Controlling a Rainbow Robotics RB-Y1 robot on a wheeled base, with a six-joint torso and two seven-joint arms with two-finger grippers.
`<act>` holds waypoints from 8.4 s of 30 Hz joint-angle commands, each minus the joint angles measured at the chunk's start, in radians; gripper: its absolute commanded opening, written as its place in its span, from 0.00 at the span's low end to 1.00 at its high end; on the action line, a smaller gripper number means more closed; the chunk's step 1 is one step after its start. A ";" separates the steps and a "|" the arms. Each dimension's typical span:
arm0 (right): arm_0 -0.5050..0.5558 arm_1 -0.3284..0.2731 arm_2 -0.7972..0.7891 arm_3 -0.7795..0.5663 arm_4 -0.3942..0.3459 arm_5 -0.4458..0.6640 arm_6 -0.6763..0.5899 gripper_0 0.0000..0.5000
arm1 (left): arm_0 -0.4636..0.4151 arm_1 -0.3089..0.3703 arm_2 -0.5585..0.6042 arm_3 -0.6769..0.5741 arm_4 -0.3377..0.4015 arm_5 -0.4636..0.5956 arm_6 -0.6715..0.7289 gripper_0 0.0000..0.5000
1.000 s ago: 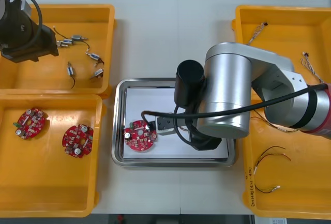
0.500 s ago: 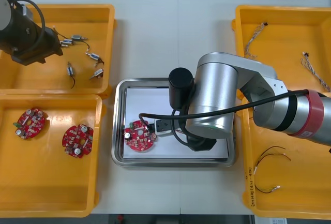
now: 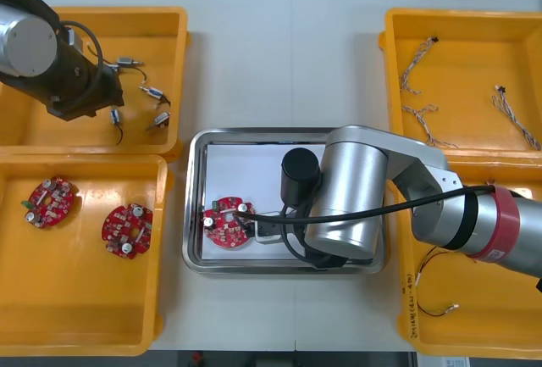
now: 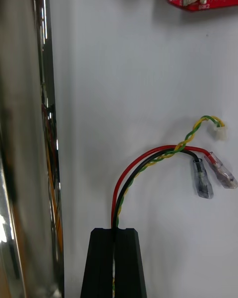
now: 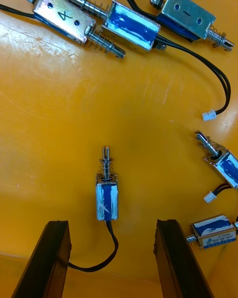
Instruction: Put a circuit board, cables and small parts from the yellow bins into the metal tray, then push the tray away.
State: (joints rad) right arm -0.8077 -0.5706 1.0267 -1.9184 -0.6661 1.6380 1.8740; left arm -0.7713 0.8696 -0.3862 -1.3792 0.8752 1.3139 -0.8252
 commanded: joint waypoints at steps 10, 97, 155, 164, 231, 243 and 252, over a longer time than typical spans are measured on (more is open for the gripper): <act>0.027 0.032 0.009 -0.008 0.060 -0.067 -0.019 0.99 | -0.049 -0.004 -0.095 0.035 -0.024 -0.090 -0.045 1.00; -0.163 -0.123 -1.185 0.398 0.183 0.282 -0.033 1.00 | -0.186 -0.170 0.115 -0.297 -0.081 0.581 0.001 0.00; -0.263 -0.084 -1.307 1.072 0.336 -0.265 0.014 1.00 | -0.037 -0.328 -0.398 -0.377 -0.300 0.252 0.298 0.00; -0.263 -0.075 -1.307 1.196 0.319 -0.408 0.022 1.00 | -0.020 -0.317 -0.404 -0.377 -0.311 0.235 0.302 0.00; -0.157 -0.074 -1.283 1.127 0.099 -0.382 -0.006 0.00 | -0.200 0.025 -0.106 -0.603 0.214 0.490 -0.002 1.00; -0.192 -0.040 -1.194 1.108 0.062 -0.374 -0.019 0.00 | -0.198 0.121 -0.053 -0.518 0.284 0.498 -0.298 1.00; -0.206 -0.003 -1.192 1.110 0.088 -0.397 -0.022 0.00 | -0.171 0.177 -0.013 -0.457 0.300 0.467 -0.537 1.00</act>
State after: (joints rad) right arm -0.9677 -0.5906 -0.1778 -0.7813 -0.5917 1.2554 1.8657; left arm -0.9209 0.9903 -0.4594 -1.8452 1.1639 1.8006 -1.1942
